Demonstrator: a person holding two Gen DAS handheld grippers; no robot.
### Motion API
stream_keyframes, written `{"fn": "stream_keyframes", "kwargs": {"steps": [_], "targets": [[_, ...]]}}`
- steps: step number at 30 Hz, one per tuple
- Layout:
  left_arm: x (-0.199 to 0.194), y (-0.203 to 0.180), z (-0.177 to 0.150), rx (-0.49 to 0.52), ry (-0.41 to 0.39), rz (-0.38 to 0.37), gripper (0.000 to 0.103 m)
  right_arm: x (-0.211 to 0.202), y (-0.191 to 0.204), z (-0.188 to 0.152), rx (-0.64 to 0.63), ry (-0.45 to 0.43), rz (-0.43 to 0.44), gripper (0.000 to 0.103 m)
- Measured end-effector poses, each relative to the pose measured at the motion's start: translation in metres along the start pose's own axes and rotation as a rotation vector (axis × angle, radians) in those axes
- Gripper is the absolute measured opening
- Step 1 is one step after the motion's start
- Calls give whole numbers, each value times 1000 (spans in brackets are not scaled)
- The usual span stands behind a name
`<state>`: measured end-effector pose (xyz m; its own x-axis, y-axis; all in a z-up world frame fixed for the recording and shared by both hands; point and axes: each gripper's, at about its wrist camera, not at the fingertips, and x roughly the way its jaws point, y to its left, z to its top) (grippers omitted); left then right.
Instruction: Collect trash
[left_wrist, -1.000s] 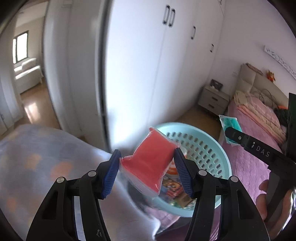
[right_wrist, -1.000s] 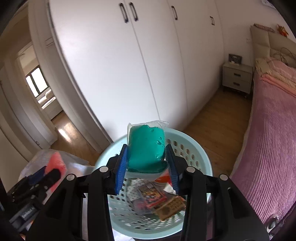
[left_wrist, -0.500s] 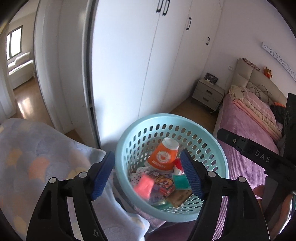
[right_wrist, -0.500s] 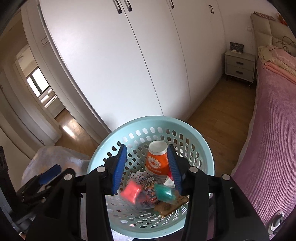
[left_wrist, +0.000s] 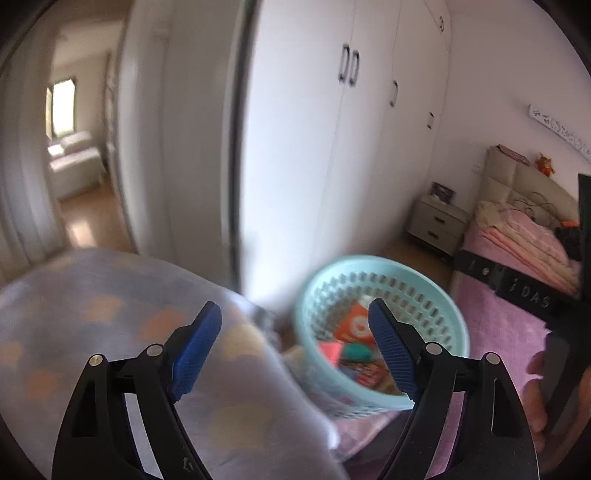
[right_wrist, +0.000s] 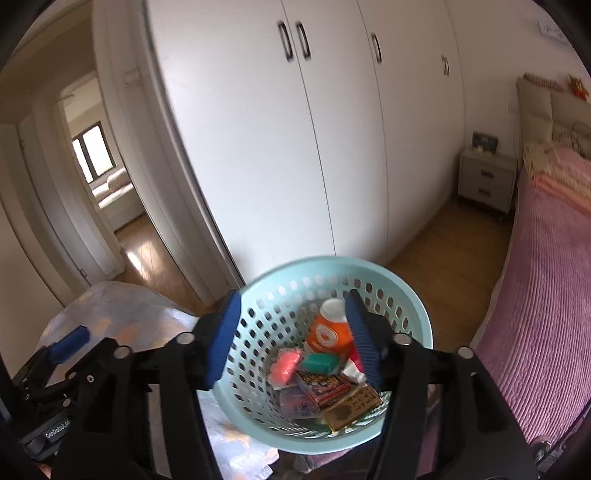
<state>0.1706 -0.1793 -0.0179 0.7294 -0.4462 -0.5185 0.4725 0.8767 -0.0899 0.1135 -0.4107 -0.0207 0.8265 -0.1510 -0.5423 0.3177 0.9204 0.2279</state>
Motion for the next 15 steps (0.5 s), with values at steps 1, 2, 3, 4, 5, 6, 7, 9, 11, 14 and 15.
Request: {"fn": "stream_keyframes", "kwargs": {"steps": [1, 2, 3, 4, 5, 6, 7, 9, 11, 14, 15], "targets": [[-12, 4, -6, 6, -32, 38, 80, -9, 7, -7, -18, -33, 3, 57], [-19, 8, -10, 4, -48, 61, 82, -14, 12, -11, -32, -53, -2, 57], [-25, 11, -13, 0, -63, 83, 82, -19, 17, -15, -45, -73, -9, 57], [-34, 16, -21, -5, -87, 122, 82, -26, 22, -21, -64, -105, -23, 57], [-39, 20, -25, -5, -101, 147, 82, -33, 28, -28, -80, -137, -35, 58], [-45, 24, -30, -1, -114, 186, 83, -37, 31, -31, -88, -153, -42, 60], [-50, 27, -35, 4, -126, 224, 84, -43, 35, -37, -94, -177, -45, 62], [-59, 34, -45, 5, -150, 285, 85, -48, 39, -42, -93, -198, -38, 64], [-64, 41, -51, 6, -166, 310, 86, -54, 44, -46, -90, -224, -40, 67], [-68, 48, -57, 6, -199, 345, 86, -57, 53, -49, -103, -236, -44, 71], [-69, 50, -57, 5, -207, 345, 86, -58, 54, -50, -108, -238, -47, 71]]}}
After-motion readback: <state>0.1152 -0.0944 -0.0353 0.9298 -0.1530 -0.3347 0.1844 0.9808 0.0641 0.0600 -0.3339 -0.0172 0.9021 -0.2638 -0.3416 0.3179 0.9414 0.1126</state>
